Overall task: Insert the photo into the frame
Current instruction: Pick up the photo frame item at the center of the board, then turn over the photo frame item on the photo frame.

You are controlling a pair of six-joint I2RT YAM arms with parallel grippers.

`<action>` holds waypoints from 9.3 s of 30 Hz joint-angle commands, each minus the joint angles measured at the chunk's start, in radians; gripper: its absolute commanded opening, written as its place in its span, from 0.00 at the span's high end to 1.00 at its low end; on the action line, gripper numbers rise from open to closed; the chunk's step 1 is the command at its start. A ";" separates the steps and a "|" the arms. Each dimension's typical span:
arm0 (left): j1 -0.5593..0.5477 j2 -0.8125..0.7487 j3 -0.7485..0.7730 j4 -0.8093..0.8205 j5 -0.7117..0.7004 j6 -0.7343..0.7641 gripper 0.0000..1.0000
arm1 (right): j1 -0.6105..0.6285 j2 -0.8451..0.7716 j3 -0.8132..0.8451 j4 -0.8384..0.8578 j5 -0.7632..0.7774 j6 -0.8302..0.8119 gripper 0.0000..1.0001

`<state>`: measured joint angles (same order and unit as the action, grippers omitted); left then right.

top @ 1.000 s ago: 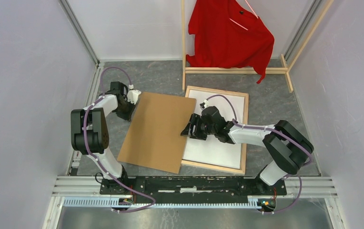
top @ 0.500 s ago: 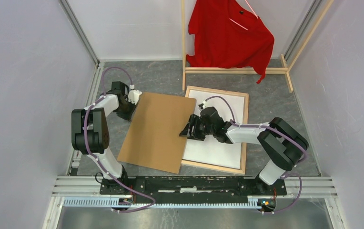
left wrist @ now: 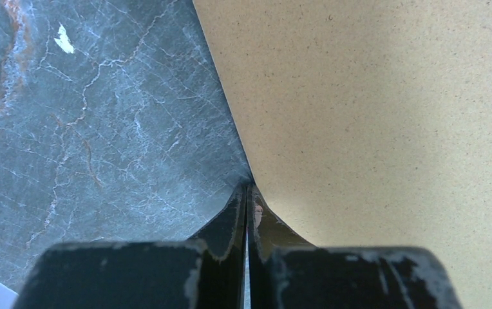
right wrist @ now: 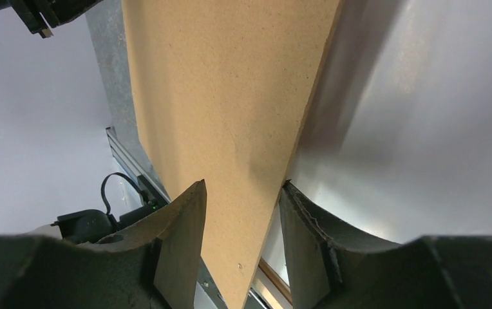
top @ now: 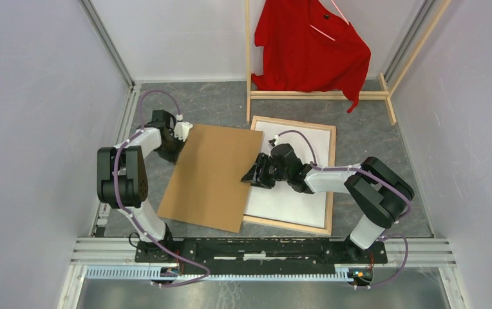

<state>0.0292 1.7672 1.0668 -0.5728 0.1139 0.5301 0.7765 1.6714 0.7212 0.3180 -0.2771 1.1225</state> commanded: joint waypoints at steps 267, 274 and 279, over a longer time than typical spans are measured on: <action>-0.426 0.020 0.037 0.260 0.472 -0.068 0.41 | -0.999 -0.343 0.086 -0.493 -0.770 -0.499 1.00; -0.440 0.037 0.045 0.257 0.471 -0.071 0.47 | -1.000 -0.322 0.086 -0.446 -0.779 -0.475 1.00; -0.456 0.043 0.046 0.257 0.467 -0.074 0.47 | -1.000 -0.300 0.086 -0.431 -0.784 -0.472 1.00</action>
<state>-0.4080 1.8000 1.0817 -0.3122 0.5602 0.4808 -0.2207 1.3643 0.7647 -0.2035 -1.0172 0.6468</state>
